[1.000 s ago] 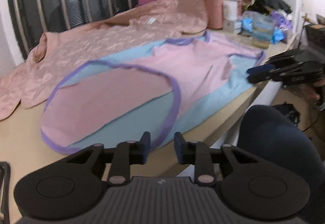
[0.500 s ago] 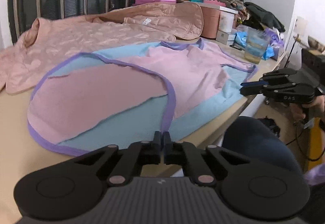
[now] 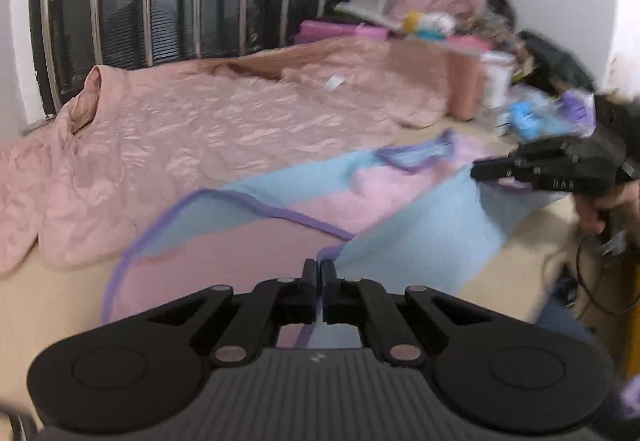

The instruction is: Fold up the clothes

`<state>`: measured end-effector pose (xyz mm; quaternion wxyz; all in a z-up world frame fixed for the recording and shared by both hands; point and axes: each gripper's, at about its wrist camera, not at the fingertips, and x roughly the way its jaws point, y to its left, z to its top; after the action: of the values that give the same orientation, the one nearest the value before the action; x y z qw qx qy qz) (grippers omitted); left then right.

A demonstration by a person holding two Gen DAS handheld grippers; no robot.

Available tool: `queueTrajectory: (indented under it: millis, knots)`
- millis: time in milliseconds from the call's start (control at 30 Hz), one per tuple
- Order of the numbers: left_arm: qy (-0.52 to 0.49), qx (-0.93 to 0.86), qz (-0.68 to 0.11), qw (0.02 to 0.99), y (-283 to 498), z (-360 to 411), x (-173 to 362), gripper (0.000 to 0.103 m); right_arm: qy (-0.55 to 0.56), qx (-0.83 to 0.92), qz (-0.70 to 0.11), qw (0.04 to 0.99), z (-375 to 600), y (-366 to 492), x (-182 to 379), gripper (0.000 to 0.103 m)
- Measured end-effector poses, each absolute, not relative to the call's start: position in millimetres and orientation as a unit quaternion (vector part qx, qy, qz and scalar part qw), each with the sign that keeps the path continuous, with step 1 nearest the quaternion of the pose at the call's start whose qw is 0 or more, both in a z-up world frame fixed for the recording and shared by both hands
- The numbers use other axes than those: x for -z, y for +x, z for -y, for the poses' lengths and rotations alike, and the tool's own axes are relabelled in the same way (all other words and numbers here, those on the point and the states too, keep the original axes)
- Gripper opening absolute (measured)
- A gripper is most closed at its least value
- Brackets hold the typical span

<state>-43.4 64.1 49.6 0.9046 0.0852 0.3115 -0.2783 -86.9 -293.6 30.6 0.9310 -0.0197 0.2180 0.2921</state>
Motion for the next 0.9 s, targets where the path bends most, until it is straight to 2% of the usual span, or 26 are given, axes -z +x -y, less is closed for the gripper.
queueTrajectory:
  millis: [100,200,267,300,333,500,533,567,600,633,733,867,900]
  knots:
    - [0.085,0.247,-0.322,0.91,-20.0,-65.8,-41.9,0.016,-0.049,-0.254,-0.269,0.928,273.7,-36.3,-26.5,0.009]
    - [0.047,0.231,-0.316,0.919,-38.5,-97.0,-49.4,0.034,-0.096,-0.225,-0.239,0.94,272.5,-45.5,-38.3,0.013]
    - [0.038,0.222,-0.316,0.922,-58.4,-112.2,-52.4,0.042,-0.083,-0.218,-0.22,0.947,299.9,-68.9,-51.6,0.027]
    - [0.034,0.219,-0.319,0.921,-66.6,-118.9,-52.6,0.043,-0.075,-0.216,-0.214,0.95,316.4,-81.7,-57.3,0.039]
    - [0.033,0.217,-0.328,0.919,-71.6,-122.4,-49.4,0.045,-0.07,-0.219,-0.216,0.949,333.0,-93.6,-59.2,0.041]
    - [0.051,0.206,-0.36,0.908,-67.1,-116.0,-27.3,0.045,-0.031,-0.203,-0.275,0.939,383.5,-113.6,-39.1,0.041]
    - [0.058,0.204,-0.36,0.908,-66.6,-114.0,-24.9,0.045,-0.036,-0.196,-0.285,0.938,383.6,-111.0,-32.3,0.04]
    - [0.066,0.203,-0.359,0.908,-66.3,-111.9,-22.5,0.032,-0.042,-0.189,-0.294,0.936,383.5,-108.6,-25.5,0.038]
    - [0.073,0.202,-0.359,0.908,-65.9,-109.8,-20.1,0.017,-0.05,-0.179,-0.307,0.933,382.3,-103.5,-17.8,0.028]
    - [0.093,0.201,-0.354,0.909,-66.1,-105.2,-19.0,0.002,-0.055,-0.169,-0.313,0.933,380.6,-97.2,-14.3,0.002]
    - [0.102,0.205,-0.355,0.907,-67.3,-102.2,-19.2,0.001,-0.082,-0.119,-0.277,0.95,373.6,-88.3,-22.1,0.003]
    - [0.093,0.194,-0.354,0.91,-66.7,-102.4,-21.2,0.001,-0.153,-0.098,-0.278,0.943,351.3,-66.8,-19.5,0.004]
    - [0.084,0.188,-0.354,0.912,-66.5,-104.8,-22.5,0.001,-0.169,-0.092,-0.281,0.94,347.7,-61.6,-16.1,0.012]
